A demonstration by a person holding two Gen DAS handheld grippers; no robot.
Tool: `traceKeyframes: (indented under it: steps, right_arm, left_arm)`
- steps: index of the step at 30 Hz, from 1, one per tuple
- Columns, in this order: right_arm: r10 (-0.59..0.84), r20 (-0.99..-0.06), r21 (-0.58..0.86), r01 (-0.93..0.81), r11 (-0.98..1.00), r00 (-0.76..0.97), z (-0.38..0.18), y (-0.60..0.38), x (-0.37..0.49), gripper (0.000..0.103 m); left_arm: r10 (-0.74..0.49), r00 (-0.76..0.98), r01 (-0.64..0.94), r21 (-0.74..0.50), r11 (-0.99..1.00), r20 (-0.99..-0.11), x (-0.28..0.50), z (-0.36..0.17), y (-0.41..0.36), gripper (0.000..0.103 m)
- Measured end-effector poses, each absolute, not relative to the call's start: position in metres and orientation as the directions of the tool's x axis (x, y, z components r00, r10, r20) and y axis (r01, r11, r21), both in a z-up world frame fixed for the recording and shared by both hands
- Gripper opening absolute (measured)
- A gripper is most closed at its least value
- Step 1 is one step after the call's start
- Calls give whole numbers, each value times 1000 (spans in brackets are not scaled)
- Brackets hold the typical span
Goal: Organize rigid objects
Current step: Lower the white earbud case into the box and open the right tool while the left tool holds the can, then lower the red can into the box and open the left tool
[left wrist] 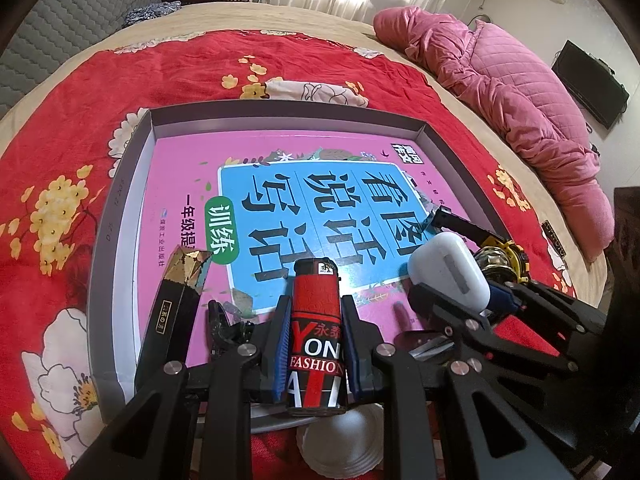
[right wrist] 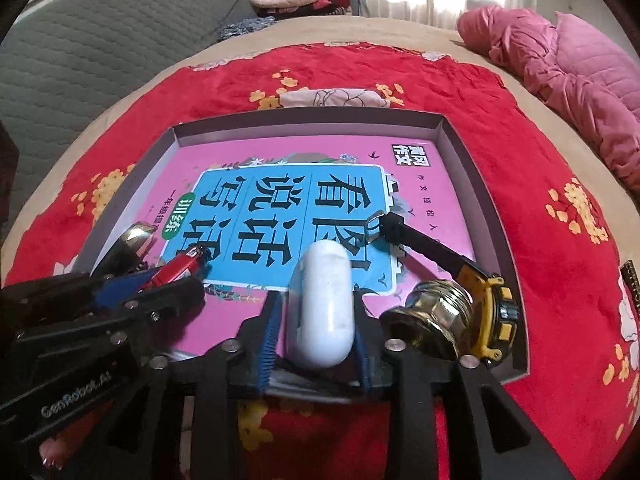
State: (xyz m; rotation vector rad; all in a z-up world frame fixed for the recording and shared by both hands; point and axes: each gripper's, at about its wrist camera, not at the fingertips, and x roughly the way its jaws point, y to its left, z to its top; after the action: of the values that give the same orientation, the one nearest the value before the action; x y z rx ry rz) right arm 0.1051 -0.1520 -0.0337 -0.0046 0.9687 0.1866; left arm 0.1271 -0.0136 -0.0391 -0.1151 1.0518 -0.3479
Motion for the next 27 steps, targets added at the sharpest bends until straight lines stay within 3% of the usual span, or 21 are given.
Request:
traceKeyframes:
  steps: [27]
  right_arm:
    - [182,-774,109,-156,982,607,-3,-172,65,46]
  left_arm:
    - [-286,467,247,-187,951,-836,124,-40,-24,23]
